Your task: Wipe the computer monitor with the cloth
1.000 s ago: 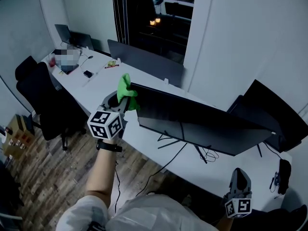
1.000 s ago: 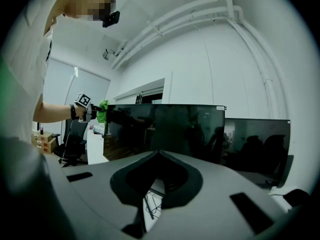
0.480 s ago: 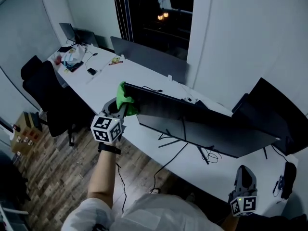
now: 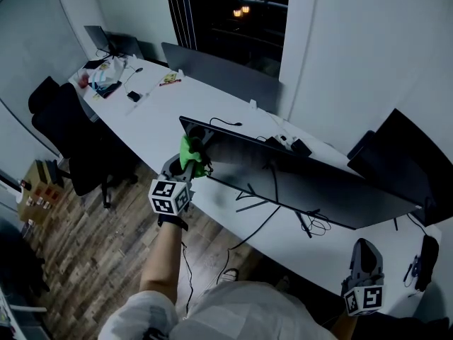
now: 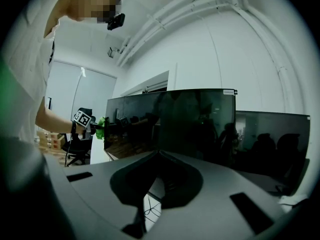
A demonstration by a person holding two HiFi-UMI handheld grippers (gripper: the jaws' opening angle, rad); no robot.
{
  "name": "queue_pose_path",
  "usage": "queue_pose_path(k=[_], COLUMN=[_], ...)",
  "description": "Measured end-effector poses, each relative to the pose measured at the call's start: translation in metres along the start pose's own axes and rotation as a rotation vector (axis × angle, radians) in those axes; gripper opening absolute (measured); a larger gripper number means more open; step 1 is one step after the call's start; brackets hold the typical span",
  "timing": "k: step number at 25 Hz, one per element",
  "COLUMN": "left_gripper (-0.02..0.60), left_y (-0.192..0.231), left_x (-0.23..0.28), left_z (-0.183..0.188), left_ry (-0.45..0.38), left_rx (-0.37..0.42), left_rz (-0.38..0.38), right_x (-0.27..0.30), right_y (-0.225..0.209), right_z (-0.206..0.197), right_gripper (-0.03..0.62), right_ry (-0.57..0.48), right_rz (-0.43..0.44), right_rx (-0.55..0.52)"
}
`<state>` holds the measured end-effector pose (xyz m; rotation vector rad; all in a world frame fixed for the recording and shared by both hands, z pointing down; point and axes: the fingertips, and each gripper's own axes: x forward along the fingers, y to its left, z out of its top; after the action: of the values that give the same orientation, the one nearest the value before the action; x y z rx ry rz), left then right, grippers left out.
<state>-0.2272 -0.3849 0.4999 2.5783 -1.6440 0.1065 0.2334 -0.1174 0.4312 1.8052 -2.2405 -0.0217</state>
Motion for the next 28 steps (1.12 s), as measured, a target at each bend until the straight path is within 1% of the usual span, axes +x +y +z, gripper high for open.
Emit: queue_pose_path(k=[6, 13, 17, 19, 22, 24, 28], left_gripper=[0.054, 0.054, 0.054, 0.054, 0.054, 0.054, 0.054], left_y=[0.002, 0.001, -0.002, -0.002, 0.001, 0.003, 0.004], left_x=[0.008, 0.014, 0.014, 0.012, 0.010, 0.007, -0.002], left_z=[-0.049, -0.104, -0.123, -0.118, -0.087, -0.056, 0.021], left_ry=[0.063, 0.154, 0.179, 0.158, 0.085, 0.024, -0.097], left_rx=[-0.049, -0.132, -0.194, -0.213, -0.210, -0.189, -0.111], left_rz=[0.000, 0.003, 0.014, 0.023, 0.027, 0.022, 0.011], right_x=[0.003, 0.006, 0.006, 0.006, 0.006, 0.006, 0.008], right_y=[0.002, 0.006, 0.006, 0.006, 0.005, 0.003, 0.004], right_z=[-0.003, -0.003, -0.002, -0.002, -0.001, -0.001, 0.001], right_gripper=[0.003, 0.003, 0.003, 0.003, 0.003, 0.003, 0.003], right_ry=[0.029, 0.043, 0.046, 0.043, 0.032, 0.026, 0.008], right_rz=[0.000, 0.007, 0.008, 0.009, 0.009, 0.009, 0.020], right_rx=[-0.007, -0.015, -0.018, -0.018, -0.015, -0.012, -0.004])
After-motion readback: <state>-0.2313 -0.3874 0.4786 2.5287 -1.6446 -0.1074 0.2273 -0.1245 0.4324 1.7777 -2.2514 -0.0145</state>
